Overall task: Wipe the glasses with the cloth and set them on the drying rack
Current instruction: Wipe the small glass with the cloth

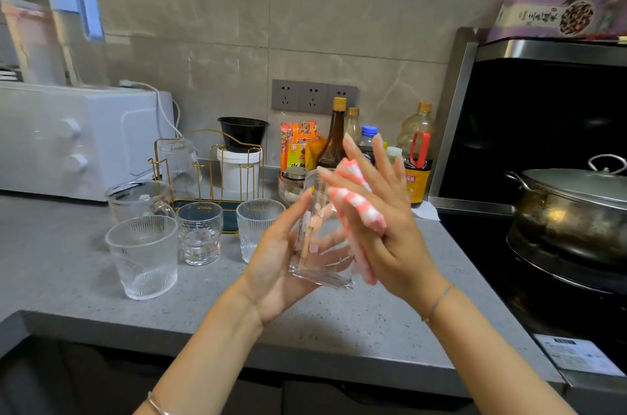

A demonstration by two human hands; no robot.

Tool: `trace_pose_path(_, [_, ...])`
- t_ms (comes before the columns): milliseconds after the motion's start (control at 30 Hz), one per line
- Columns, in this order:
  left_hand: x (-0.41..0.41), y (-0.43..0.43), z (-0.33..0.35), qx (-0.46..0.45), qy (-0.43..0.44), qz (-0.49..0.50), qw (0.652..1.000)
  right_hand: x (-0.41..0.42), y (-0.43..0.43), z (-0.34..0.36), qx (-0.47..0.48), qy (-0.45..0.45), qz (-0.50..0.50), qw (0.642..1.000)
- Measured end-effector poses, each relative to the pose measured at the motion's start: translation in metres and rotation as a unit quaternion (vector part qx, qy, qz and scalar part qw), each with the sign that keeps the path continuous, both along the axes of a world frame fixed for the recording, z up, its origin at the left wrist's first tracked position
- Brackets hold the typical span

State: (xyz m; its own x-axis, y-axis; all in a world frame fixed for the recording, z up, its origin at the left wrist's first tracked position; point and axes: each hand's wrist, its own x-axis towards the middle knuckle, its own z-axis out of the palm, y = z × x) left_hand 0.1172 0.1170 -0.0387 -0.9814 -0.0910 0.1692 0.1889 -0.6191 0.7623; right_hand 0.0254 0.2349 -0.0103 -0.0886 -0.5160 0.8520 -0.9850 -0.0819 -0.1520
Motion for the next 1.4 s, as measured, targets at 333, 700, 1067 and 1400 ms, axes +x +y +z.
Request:
trace_pose_path(333, [-0.003, 0.012, -0.002, 0.030, 0.001, 0.067, 0.997, 0.016, -0.003, -0.017, 0.017, -0.016, 0.052, 0.998])
trace_pose_path(700, [-0.007, 0.017, 0.002, 0.077, 0.037, 0.030, 0.996, 0.023, 0.002, -0.027, 0.020, 0.055, 0.048, 0.997])
trace_pose_path(1067, [-0.006, 0.010, -0.004, 0.027, -0.044, -0.014, 0.999, -0.013, 0.010, 0.017, 0.025, 0.085, -0.050, 0.995])
trace_pose_path(1400, [-0.015, 0.013, -0.006, 0.068, -0.013, 0.029, 0.997, 0.013, 0.005, -0.018, 0.042, 0.012, 0.036, 0.998])
